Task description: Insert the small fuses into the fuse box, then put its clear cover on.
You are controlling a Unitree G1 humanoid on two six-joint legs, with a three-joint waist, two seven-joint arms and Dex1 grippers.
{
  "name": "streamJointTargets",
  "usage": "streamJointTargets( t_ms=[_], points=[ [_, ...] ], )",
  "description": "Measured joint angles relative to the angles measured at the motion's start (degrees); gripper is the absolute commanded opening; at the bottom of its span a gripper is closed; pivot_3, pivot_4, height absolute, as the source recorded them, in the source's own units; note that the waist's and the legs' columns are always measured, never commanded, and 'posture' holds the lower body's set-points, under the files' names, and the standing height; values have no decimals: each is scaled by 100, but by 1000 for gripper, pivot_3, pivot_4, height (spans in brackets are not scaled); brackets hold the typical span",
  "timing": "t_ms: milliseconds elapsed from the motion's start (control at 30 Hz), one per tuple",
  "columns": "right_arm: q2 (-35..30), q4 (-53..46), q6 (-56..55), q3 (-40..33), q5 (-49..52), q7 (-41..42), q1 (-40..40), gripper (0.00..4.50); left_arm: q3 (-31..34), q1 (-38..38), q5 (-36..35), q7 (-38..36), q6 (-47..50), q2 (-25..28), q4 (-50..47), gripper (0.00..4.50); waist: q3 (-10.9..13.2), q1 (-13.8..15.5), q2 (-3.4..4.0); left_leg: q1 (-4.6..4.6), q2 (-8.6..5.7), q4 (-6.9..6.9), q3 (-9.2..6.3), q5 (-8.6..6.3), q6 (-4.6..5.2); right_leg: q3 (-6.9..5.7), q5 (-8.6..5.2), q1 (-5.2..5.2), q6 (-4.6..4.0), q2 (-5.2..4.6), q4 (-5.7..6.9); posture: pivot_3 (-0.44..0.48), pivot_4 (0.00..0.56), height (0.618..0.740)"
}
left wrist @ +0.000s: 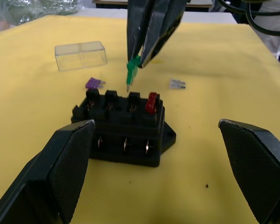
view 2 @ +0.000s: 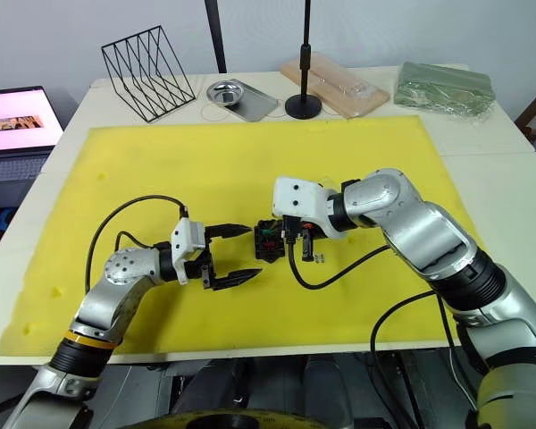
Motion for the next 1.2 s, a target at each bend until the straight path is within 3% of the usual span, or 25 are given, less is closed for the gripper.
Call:
streamJointTargets(
  t_ms=[667, 1200],
  points=[
    [164, 307, -350, 57, -419, 396, 0, 0, 68, -238, 61, -84, -646, -167, 674, 4489, -1, 5, 1, -1, -1, 14, -1, 0, -1, -1, 0, 0, 0, 0, 10, 0, 150, 740],
    [280, 563, -456, 66, -646, 506, 0, 0, 7, -366, -81, 44, -80, -203, -35, 4489, -1, 0, 1, -1, -3, 26, -2, -1, 0, 0, 0, 0, 0, 0, 28, 0, 150, 740]
  ],
)
